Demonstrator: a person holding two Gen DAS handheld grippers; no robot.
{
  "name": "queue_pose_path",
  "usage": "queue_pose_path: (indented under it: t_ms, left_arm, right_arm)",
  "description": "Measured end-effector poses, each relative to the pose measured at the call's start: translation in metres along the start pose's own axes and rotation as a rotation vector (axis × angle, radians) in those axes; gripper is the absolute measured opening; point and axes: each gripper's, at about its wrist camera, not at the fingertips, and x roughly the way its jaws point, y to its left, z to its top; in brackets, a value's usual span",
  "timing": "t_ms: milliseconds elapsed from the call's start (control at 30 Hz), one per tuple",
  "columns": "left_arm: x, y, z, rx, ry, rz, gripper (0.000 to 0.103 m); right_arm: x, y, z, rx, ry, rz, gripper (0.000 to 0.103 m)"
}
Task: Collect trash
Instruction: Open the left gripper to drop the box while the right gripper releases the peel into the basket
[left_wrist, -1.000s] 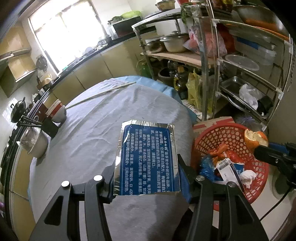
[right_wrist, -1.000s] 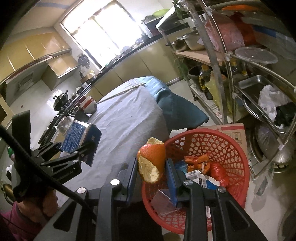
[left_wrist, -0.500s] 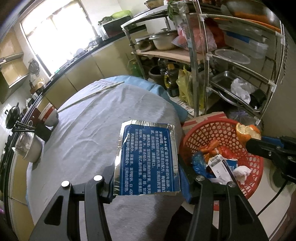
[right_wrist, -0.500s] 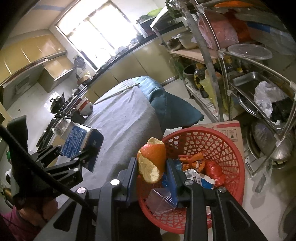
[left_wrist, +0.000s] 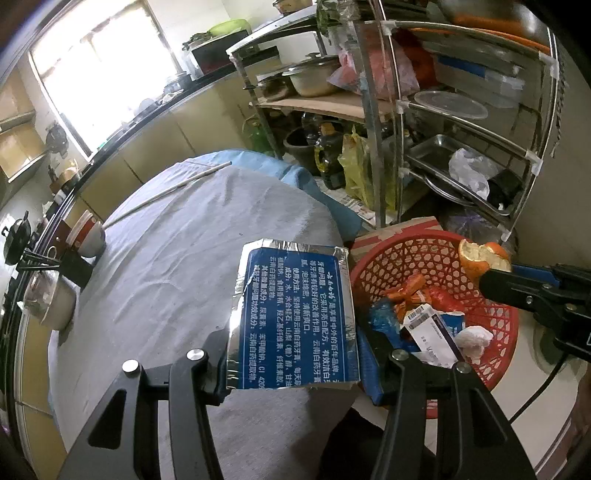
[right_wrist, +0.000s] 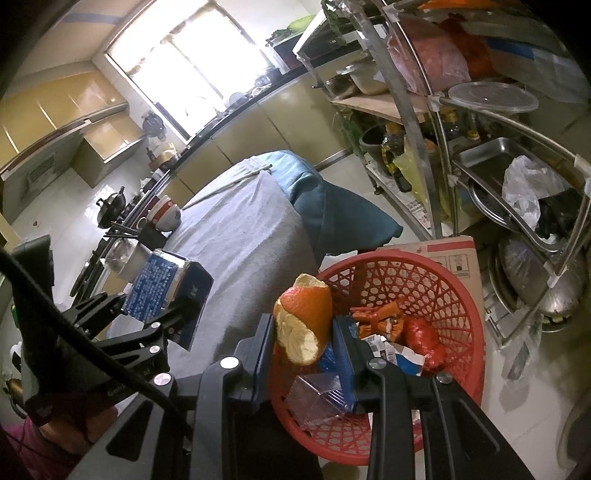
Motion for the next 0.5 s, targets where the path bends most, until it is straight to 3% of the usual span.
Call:
queue_pose_path:
  t_ms: [500]
  left_arm:
    - [0.003, -0.021, 0.002, 0.048, 0.014, -0.064, 0.056]
  right_arm:
    - [-0.009, -0.026, -0.004, 0.054, 0.001, -0.046, 0.034]
